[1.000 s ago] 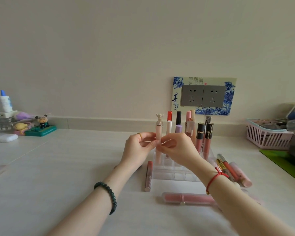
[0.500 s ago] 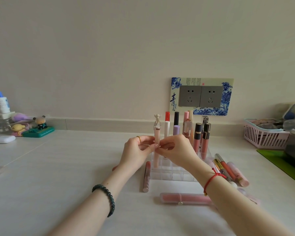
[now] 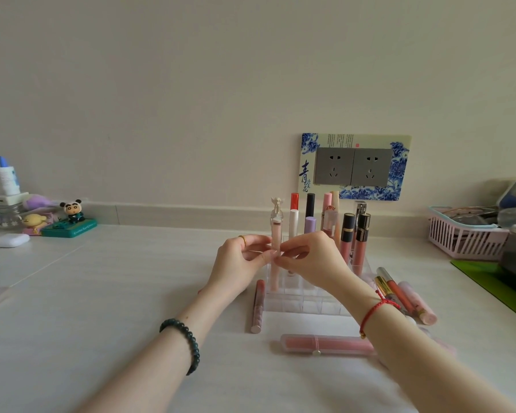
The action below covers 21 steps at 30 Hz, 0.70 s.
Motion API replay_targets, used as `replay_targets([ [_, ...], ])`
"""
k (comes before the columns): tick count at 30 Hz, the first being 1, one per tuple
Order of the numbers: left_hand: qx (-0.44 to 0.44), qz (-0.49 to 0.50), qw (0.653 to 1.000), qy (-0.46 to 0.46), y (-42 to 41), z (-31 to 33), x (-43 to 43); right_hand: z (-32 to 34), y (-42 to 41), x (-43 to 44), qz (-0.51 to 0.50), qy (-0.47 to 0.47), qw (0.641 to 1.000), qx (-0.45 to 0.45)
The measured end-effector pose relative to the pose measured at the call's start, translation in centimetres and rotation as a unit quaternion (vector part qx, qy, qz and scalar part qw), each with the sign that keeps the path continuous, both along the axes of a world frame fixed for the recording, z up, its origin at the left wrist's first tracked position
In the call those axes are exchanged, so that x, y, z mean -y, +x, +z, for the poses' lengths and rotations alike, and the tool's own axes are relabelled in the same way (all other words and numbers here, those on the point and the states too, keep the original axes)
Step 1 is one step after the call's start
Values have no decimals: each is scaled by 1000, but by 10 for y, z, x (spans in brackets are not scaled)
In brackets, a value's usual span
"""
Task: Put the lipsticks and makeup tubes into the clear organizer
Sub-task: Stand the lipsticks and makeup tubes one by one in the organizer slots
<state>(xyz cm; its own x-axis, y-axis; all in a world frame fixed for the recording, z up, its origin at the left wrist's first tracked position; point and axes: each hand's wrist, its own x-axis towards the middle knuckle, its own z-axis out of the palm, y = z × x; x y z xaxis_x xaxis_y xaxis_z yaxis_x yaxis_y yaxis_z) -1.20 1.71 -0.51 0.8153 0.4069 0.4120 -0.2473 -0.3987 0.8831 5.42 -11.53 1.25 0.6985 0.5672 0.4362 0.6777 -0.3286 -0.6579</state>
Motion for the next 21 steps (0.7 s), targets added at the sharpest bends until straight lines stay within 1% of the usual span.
replay_targets([
  [4,-8,5,1000,2,-2,1,-3,3,2,3,-13,-1,1000,-14],
  [9,12,24,1000,5,-11,17,-18,14,1,11,-29,10,1000,5],
  [13,46,63,997,-18,-27,25,-42,32,-10,20,-36,51,998,23],
  [16,21,92,996,-4,-41,18,-61,43,-23,20,-15,75,996,36],
  [18,-12,104,994,17,-49,11,-71,45,-33,14,7,56,997,55],
  [21,-64,113,990,62,-57,-2,-78,41,-48,2,50,-31,994,94],
])
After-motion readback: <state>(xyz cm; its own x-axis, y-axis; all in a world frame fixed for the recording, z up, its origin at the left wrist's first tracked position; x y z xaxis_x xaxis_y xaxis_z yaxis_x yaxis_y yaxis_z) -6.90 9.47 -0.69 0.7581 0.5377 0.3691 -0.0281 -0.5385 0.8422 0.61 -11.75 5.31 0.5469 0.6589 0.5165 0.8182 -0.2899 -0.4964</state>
